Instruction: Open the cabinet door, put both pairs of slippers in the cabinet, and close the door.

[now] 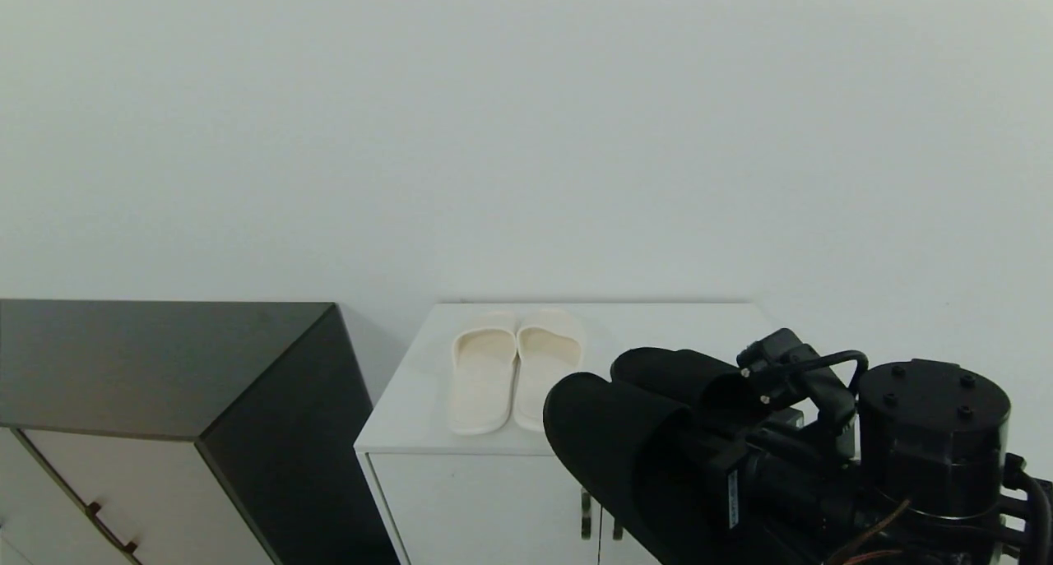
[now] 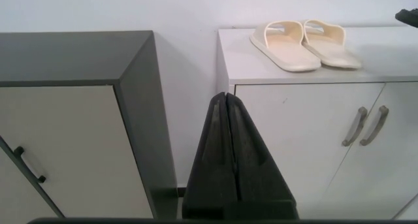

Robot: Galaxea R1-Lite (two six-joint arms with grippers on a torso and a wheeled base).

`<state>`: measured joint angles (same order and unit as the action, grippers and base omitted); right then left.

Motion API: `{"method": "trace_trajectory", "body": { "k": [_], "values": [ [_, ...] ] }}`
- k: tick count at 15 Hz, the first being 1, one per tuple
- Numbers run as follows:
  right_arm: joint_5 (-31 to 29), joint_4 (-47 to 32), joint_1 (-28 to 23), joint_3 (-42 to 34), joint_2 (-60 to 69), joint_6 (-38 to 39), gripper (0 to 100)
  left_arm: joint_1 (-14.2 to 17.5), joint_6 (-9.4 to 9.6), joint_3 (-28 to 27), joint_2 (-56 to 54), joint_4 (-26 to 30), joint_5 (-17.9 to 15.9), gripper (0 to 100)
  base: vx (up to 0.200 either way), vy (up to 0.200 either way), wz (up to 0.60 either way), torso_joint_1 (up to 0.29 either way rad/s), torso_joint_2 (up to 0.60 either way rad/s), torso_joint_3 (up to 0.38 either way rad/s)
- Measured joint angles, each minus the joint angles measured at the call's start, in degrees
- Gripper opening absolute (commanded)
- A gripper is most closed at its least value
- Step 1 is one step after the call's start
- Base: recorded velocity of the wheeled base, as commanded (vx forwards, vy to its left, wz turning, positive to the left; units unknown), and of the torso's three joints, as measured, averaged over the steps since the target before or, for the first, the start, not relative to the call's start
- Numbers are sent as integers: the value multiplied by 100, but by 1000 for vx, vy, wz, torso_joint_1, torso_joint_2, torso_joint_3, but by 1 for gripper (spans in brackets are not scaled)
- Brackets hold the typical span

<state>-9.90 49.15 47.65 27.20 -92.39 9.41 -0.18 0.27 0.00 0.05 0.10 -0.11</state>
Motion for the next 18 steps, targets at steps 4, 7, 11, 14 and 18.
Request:
{"method": "trace_trajectory", "body": {
  "k": [4, 7, 11, 14, 18],
  "values": [
    [0, 6, 5, -74, 56, -2, 0, 0, -9, 0, 0, 0, 1, 0, -150, 0, 0, 8, 2, 3],
    [5, 11, 11, -151, 63, -2, 0, 0, -9, 0, 2, -2, 1, 0, -200, 0, 0, -4, -1, 4],
    [-28, 6, -2, -177, 67, -11, 0, 2, -9, 0, 0, -2, 1, 0, -150, 0, 0, 2, 1, -1],
    [-33, 11, -2, -188, 74, -17, 0, 2, -2, 0, 2, -5, 1, 0, 0, 0, 0, 0, 0, 0],
    [-13, 28, -33, -232, 94, -16, 0, 2, 2, 0, 2, 0, 1, 0, 0, 0, 0, 0, 0, 0]
  ]
}}
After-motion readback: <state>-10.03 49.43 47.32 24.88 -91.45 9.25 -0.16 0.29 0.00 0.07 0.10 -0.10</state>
